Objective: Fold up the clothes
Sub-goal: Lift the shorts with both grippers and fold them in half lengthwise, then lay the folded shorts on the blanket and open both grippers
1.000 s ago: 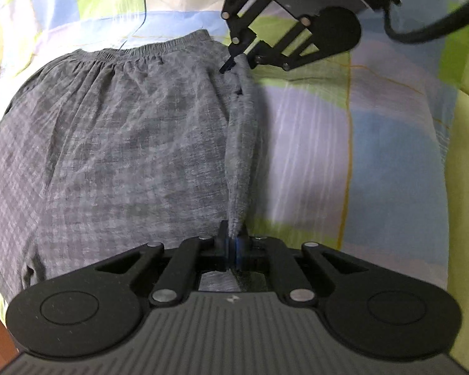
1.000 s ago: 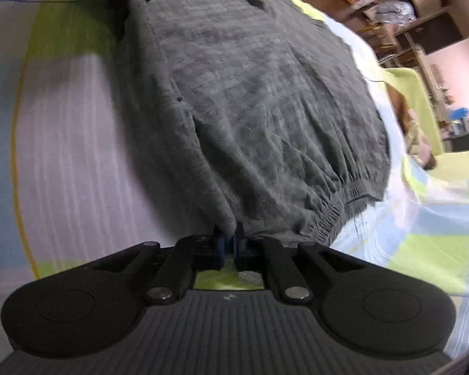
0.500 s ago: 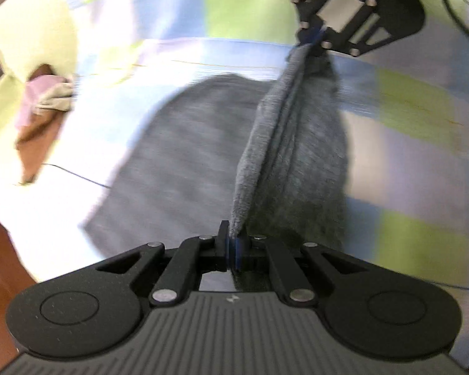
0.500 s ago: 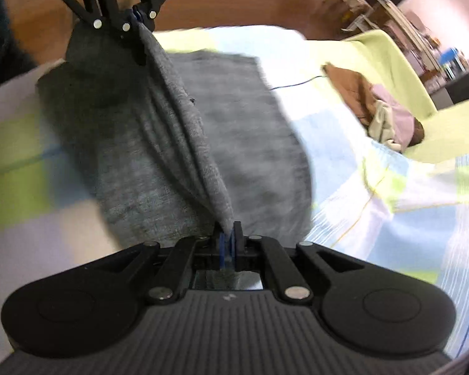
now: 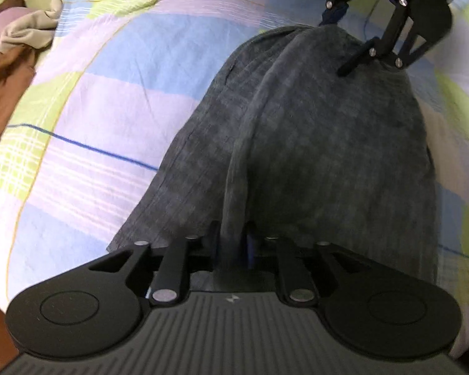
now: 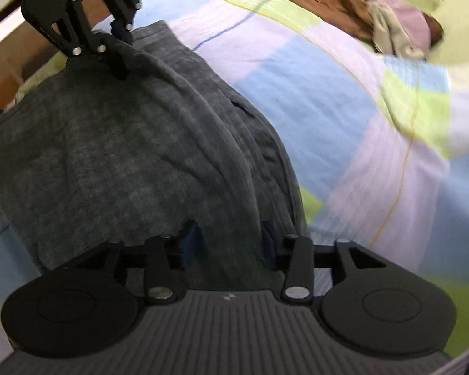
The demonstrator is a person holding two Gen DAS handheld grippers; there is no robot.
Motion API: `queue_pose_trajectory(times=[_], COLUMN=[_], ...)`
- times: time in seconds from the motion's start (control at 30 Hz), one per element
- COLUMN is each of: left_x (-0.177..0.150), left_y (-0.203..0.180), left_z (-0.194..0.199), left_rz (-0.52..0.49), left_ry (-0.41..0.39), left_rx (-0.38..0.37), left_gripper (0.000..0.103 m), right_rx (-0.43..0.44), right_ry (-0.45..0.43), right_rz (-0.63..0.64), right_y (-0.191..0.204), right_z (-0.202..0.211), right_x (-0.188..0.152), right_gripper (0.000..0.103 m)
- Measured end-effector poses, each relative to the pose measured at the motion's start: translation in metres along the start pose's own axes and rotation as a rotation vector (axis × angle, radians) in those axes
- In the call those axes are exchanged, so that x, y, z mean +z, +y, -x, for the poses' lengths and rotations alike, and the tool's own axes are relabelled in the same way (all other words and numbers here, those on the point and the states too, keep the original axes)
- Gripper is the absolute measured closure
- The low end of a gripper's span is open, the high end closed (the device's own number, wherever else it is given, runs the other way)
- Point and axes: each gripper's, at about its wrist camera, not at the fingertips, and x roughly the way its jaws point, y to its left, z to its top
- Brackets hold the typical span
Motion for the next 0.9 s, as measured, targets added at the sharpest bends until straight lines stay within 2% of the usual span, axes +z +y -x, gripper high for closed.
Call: queue_pose_trajectory(times=[0.1,0.13,0.17,0.2,0.27,0.47,0.5,0.63,0.77,0.9], left_x=[-0.007,-0.009,-0.010,-0.011,-0.011,-0.005,-0.001,0.011,0.009,0.011], left_y=[0.007,0.009,0.009,0.008,0.004,0.007,0.012,0.027,0.028,0.031], left_z=[0.003,0.004,0.005,0.007,0.016,0.020,0.019,0.012,0.004,0.002], left_rz=[0.002,0.001,-0.006,-0.021,-0.057,-0.122,-0.120,-0.103,-0.114,-0.119], left_ry=[-0.016,-0.021,-0.023,-0.028,-0.040,-0.075,-0.086,-0.089,-0.080,-0.092], left_rx=[-0.034,-0.040,-0.035,-0.029,-0.024,0.007,0.030,0.045,0.061,0.064], left_gripper=[0.084,0.089,0.099,0.100,0.101,0.102,0.102,0.102,0.101,0.101], right_rx=[0.032,0.039,0.053,0.068,0.054,0.025,0.019,-0.015,-0.037,-0.068], right_ry=[-0.014,-0.018,-0.029,-0.042,-0.068,-0.095,-0.096,-0.114,-0.078,-0.085], right_rz=[-0.079,-0.094,-0.125,-0.159,-0.193,-0.243,-0.254,-0.306,-0.291,-0.299], right_y=[-0.016,-0.020,-0.027,-0.034,-0.039,-0.045,-0.047,-0.056,-0.057,-0.059], right_z=[0.006,0.005,0.007,0.009,0.015,0.018,0.018,0.019,0.003,0.004], right_x=[-0.007,-0.005,-0.003,-0.001,-0.002,-0.001,-0.001,-0.003,0.001,0.001], right_gripper=[0.063,0.064,0.069,0.084,0.102,0.102,0.102,0.103,0.103,0.103])
